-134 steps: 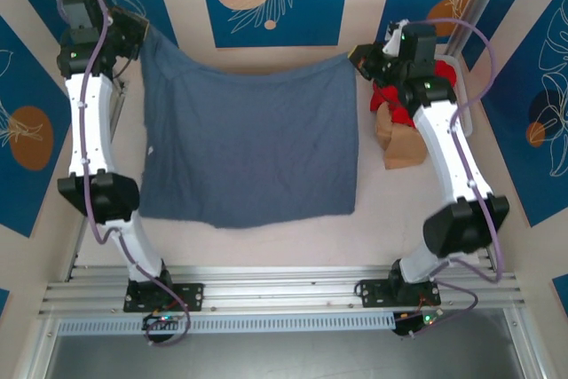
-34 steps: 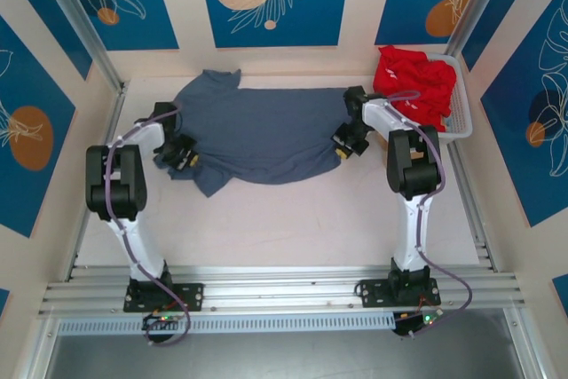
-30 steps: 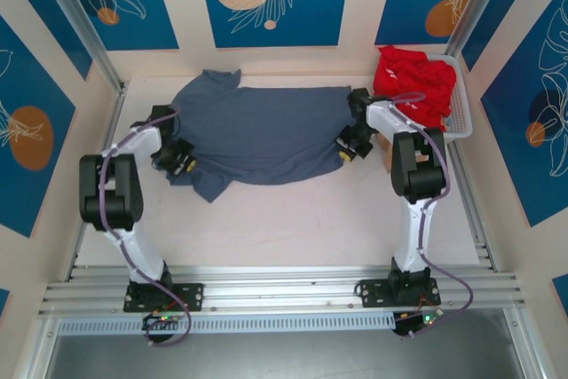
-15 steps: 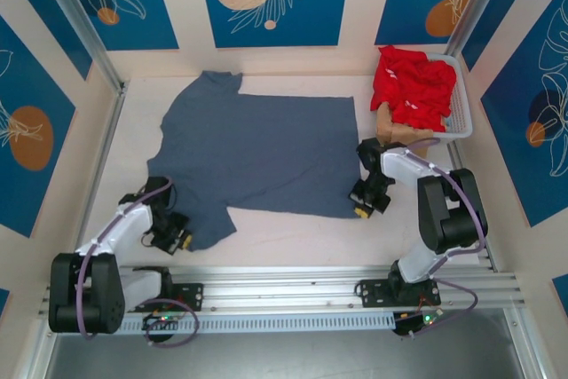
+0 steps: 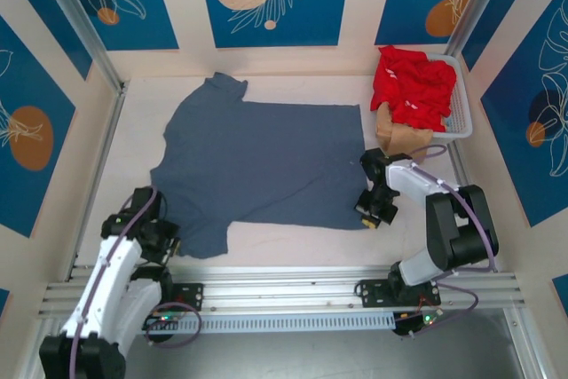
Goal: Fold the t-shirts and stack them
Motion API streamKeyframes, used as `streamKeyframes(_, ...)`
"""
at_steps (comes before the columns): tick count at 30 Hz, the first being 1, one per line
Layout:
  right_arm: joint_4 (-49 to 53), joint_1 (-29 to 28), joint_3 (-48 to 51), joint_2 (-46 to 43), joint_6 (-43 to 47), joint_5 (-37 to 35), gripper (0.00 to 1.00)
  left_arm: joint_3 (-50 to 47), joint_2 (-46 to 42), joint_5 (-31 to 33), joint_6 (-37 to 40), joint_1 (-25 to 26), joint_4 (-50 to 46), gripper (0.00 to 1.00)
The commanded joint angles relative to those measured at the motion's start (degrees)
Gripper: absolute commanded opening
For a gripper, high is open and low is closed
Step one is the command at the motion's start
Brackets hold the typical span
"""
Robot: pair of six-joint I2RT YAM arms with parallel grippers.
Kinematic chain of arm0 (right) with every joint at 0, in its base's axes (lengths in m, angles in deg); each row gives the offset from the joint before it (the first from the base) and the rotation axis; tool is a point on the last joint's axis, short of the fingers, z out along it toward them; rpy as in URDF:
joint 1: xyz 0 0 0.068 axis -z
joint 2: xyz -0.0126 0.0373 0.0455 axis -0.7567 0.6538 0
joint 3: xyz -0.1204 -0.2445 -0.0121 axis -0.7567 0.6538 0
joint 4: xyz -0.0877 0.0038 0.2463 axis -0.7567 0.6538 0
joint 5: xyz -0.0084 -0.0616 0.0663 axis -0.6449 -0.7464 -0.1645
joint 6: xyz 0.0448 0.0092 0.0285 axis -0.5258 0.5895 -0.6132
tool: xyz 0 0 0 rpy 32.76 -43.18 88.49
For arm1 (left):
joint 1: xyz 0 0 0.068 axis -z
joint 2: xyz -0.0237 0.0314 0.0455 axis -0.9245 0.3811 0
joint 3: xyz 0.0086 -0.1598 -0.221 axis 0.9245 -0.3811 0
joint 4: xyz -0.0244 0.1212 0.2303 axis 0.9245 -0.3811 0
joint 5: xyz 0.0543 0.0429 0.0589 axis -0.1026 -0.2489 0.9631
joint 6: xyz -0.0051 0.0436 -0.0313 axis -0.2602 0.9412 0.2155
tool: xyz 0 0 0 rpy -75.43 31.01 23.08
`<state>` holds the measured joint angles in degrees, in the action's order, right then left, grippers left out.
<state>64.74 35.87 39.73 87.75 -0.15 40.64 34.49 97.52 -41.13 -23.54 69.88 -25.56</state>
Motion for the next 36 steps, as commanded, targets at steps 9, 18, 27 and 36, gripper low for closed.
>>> streamKeyframes(9, 5.6, -1.74, -0.47, -5.15, -1.79, 2.73, 0.0, 8.14, -0.45, 3.34, -3.04, 0.97, -2.18, 0.0)
streamKeyframes(18, 4.25, 4.27, 0.65, -6.36, -6.4, 12.73, 0.0, 25.09, 18.25, 4.66, 10.44, 0.97, 7.56, 0.0)
streamKeyframes(27, 7.94, 6.65, -7.88, -4.09, -9.67, 14.53, 0.0, 40.09, 34.71, 4.31, 18.61, 0.97, 10.11, 0.0)
streamKeyframes(36, 11.5, 7.65, -20.33, 4.15, -12.61, 11.84, 0.0, 54.28, 49.4, 6.64, 28.09, 0.98, 6.23, 0.0)
